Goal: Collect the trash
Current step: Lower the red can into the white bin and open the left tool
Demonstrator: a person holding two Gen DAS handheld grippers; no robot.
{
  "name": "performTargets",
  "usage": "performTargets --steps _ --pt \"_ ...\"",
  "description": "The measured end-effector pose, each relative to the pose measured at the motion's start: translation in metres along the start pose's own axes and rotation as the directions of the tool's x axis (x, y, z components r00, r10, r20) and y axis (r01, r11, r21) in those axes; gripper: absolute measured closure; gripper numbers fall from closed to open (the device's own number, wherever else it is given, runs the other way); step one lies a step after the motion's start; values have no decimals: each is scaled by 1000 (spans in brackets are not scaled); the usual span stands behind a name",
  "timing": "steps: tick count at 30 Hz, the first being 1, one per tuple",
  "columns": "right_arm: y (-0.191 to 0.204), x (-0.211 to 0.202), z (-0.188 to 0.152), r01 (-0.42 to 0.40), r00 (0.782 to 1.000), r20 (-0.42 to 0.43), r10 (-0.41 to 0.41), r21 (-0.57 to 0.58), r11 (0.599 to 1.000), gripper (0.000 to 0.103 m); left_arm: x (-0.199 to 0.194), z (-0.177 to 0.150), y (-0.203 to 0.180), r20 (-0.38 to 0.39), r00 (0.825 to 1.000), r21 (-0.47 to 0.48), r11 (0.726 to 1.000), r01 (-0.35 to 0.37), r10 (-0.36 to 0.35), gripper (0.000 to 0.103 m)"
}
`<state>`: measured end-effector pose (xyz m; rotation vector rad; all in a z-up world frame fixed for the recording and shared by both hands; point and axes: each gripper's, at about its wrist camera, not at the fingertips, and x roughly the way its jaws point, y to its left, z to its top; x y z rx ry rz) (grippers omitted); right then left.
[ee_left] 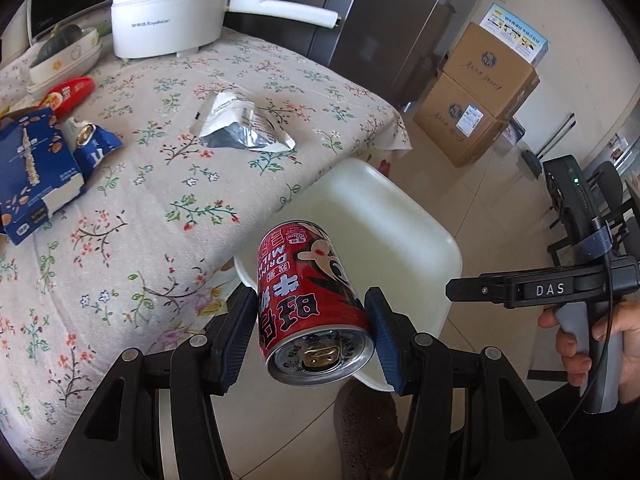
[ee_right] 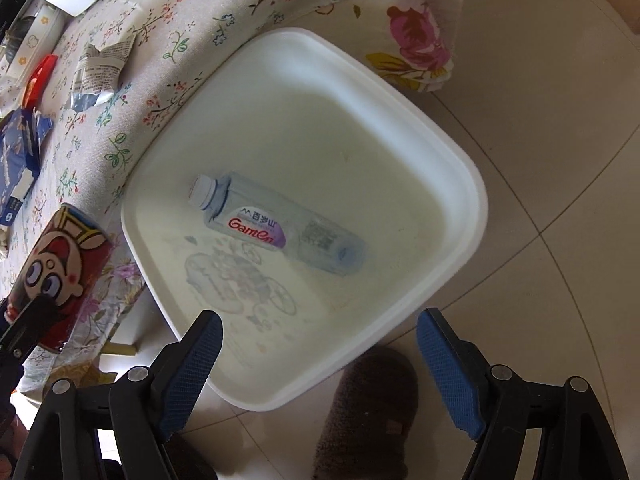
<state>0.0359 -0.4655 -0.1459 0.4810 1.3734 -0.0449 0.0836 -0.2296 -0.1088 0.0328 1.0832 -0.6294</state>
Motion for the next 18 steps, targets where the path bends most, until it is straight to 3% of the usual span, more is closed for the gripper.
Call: performTargets --steps 9,12,16,18 --pt "-3 -10 4 16 999 36 -16 2 1000 19 29 7 -7 -11 1000 17 1000 2 -2 45" --pt "-3 -15 3 19 999 51 -19 -3 1000 19 28 9 -8 8 1000 41 999 -27 26 44" --pt "-3 -26 2 36 996 84 -36 -4 999 19 14 12 -1 26 998 35 998 -61 60 30" --pt "0 -33 2 51 993 109 -49 -13 999 19 5 12 7 38 997 16 998 -63 62 28"
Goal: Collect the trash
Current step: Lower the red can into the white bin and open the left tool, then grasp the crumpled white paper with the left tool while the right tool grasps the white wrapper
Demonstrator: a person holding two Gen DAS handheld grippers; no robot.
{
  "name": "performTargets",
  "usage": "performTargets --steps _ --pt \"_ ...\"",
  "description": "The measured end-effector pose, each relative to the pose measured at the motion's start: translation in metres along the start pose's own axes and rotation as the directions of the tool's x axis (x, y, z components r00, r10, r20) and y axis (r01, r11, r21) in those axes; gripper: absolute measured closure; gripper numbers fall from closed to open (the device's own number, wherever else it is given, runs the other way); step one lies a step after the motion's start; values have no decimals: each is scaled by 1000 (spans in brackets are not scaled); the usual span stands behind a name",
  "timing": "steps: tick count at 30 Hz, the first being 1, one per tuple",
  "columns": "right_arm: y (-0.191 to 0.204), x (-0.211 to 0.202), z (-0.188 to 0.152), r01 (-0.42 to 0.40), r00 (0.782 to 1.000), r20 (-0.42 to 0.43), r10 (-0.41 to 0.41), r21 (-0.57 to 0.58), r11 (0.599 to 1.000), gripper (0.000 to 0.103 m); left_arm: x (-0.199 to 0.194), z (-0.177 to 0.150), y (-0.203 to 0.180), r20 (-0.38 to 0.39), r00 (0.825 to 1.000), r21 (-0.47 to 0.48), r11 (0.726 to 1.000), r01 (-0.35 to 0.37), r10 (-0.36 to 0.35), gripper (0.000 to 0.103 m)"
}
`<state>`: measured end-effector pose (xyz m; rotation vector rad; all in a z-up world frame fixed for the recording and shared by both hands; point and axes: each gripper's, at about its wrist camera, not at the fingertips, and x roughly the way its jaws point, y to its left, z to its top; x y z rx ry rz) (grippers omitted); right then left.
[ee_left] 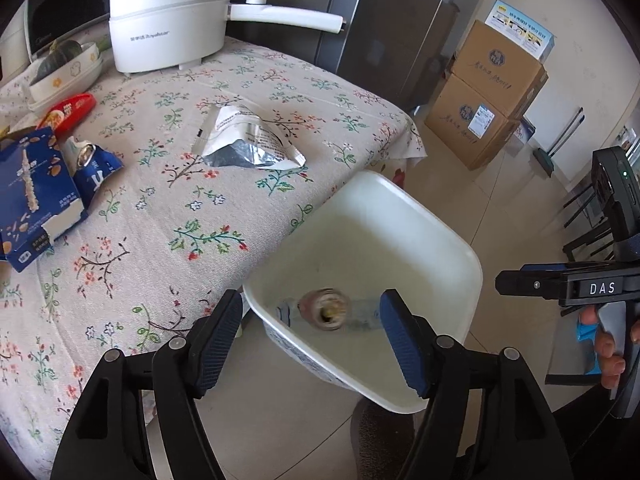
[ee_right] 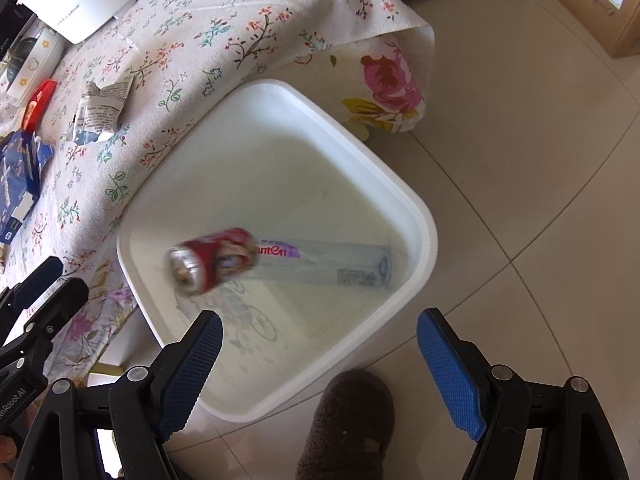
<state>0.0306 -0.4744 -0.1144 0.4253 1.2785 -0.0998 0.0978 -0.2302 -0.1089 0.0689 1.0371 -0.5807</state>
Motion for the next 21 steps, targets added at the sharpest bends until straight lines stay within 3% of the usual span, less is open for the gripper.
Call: performTargets --steps 10,18,21 --pt "54 -27 11 23 993 116 -12 -93 995 18 -60 -7 63 57 988 -75 987 -141 145 22" --pt "135 -21 31 9 988 152 26 -224 975 17 -122 -9 169 70 962 -267 934 -237 264 21" --pt "160 -10 43 -8 988 145 44 -241 971 17 -144 -11 203 97 955 -314 919 -238 281 21"
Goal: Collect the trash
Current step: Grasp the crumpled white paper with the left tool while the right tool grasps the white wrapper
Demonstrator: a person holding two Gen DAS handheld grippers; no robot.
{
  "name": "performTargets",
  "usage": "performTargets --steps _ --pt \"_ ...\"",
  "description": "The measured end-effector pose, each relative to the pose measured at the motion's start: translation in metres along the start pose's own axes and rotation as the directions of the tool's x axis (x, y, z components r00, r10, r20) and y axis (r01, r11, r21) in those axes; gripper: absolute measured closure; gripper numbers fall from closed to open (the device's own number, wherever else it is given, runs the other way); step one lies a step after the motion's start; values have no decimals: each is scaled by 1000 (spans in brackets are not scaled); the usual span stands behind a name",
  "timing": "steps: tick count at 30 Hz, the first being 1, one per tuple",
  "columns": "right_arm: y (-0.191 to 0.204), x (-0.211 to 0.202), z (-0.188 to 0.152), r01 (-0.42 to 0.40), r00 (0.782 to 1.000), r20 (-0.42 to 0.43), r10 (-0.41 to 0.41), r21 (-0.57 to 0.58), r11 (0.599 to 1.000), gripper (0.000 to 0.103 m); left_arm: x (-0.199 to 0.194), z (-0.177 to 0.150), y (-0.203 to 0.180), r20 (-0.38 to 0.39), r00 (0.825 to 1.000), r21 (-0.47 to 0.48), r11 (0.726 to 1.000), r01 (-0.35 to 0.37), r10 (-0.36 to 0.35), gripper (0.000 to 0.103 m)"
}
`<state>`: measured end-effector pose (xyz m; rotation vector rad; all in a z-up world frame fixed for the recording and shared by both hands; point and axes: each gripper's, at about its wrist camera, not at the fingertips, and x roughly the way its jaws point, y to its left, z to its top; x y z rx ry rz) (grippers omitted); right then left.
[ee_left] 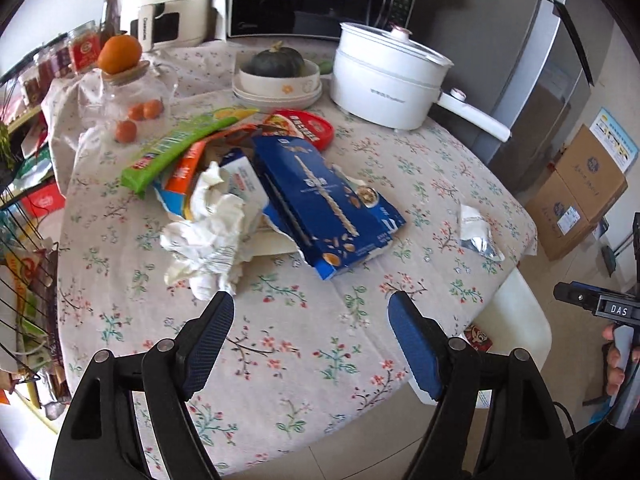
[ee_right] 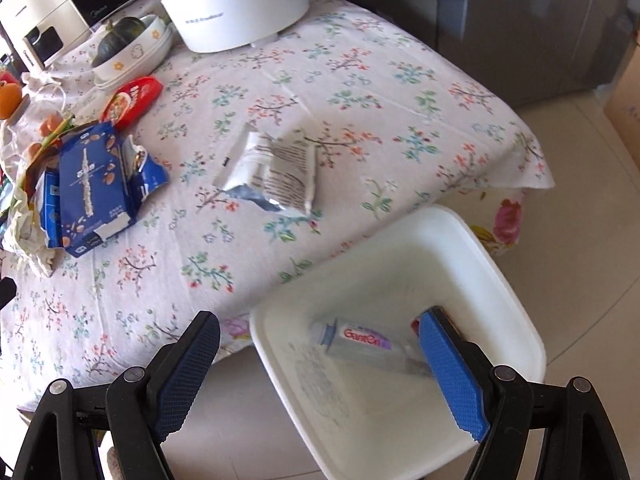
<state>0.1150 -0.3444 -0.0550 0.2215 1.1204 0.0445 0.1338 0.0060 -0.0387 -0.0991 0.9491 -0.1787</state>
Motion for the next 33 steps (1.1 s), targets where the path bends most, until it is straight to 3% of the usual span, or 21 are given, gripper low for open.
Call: performTargets --steps 3,6,14,19,25,29,33 --pt "19 18 17 -7 1000 -21 6 -8 1000 17 -2 1 36 37 999 -84 996 35 -32 21" --pt "33 34 31 -17 999 -36 17 -18 1000 17 16 4 60 -6 999 -153 987 49 -51 22" --pt "42 69 51 80 995 -59 -84 -62 995 17 54 20 69 2 1000 -156 988 26 -26 23" --pt "37 84 59 111 991 -70 -115 -49 993 17 57 30 70 34 999 -186 982 24 -18 43" --pt "34 100 64 124 989 -80 -126 -28 992 17 56 31 68 47 999 -186 983 -4 13 59" --pt "37 105 65 118 990 -77 -120 -25 993 18 43 31 71 75 997 -194 981 9 5 63" --pt "40 114 66 96 991 -96 -97 -16 995 27 25 28 73 105 994 -195 980 27 -6 64"
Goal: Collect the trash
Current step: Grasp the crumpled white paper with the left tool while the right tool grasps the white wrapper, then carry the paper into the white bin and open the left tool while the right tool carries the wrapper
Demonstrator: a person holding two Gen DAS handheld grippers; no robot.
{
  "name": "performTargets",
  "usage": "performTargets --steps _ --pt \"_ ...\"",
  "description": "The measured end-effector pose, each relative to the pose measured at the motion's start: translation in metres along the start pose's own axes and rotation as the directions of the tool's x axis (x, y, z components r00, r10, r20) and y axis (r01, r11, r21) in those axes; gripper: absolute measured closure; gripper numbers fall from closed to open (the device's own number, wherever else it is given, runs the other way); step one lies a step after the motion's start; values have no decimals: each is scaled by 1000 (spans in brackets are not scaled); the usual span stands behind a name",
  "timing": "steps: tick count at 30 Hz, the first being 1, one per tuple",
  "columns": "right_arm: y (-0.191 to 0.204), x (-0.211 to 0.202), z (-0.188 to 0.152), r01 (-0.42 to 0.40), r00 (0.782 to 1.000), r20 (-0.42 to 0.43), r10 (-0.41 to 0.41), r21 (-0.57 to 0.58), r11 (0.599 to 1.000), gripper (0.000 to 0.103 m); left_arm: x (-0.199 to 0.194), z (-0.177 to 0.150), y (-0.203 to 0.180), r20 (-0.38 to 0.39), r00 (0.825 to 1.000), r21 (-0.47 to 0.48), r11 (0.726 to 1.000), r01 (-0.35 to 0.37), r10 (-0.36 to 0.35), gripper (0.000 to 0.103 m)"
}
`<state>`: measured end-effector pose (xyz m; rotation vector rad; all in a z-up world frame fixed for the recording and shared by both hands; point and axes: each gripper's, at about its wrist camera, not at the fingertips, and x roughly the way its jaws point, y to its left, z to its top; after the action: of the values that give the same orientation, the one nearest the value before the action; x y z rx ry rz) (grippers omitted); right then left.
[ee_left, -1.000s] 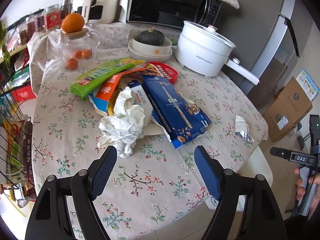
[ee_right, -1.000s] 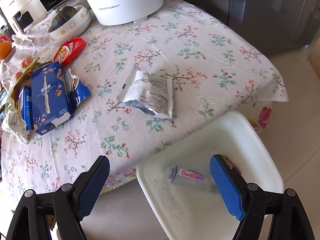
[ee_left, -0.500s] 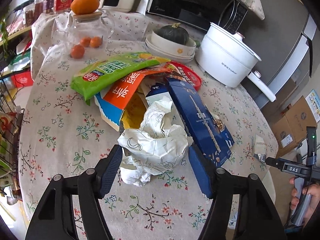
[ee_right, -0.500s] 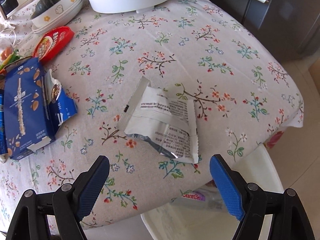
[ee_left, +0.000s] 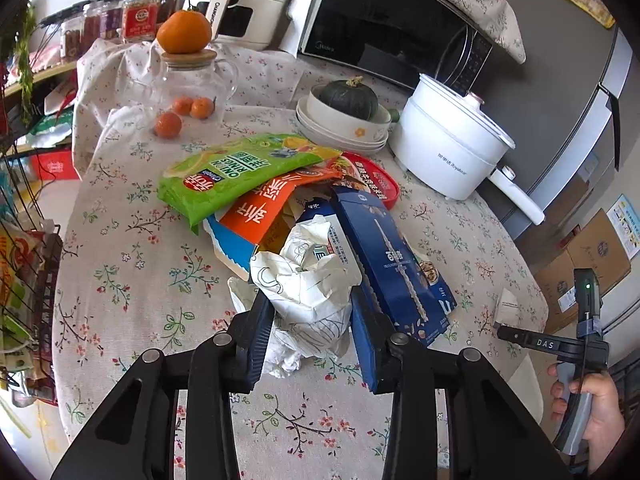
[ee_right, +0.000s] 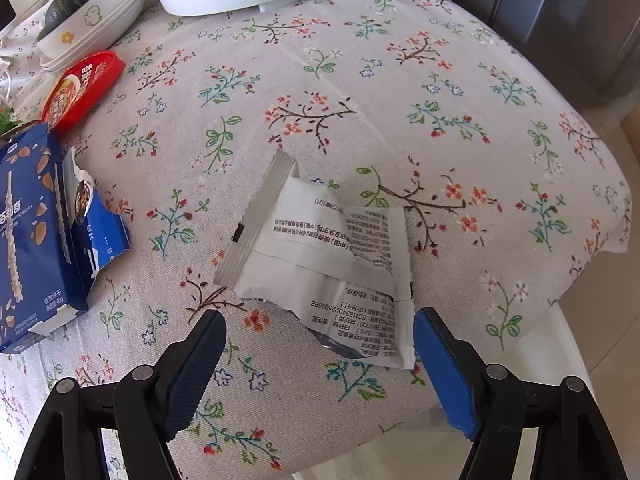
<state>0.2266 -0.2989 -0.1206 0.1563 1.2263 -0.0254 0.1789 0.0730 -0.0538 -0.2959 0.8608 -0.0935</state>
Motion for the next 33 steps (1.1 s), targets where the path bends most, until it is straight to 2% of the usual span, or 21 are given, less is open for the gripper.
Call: performTargets --steps 10,12,19,23,33 --pt "12 8 1 94 995 46 -91 -50 994 49 -39 -11 13 -4 1000 -59 998 27 -28 64" --pt "14 7 1 93 995 53 -90 -56 994 63 -46 -14 14 -4 999 -63 997 34 -35 64" --pt "16 6 -1 90 994 68 -87 -37 995 95 -73 -26 19 3 999 -61 997 45 -45 64" --pt "17 -3 -4 63 995 76 -62 -15 998 96 -87 -32 25 10 999 -59 997 41 -40 64" --pt "45 -49 -16 13 987 160 -2 -66 998 96 -112 -43 29 19 999 -44 998 38 -37 64"
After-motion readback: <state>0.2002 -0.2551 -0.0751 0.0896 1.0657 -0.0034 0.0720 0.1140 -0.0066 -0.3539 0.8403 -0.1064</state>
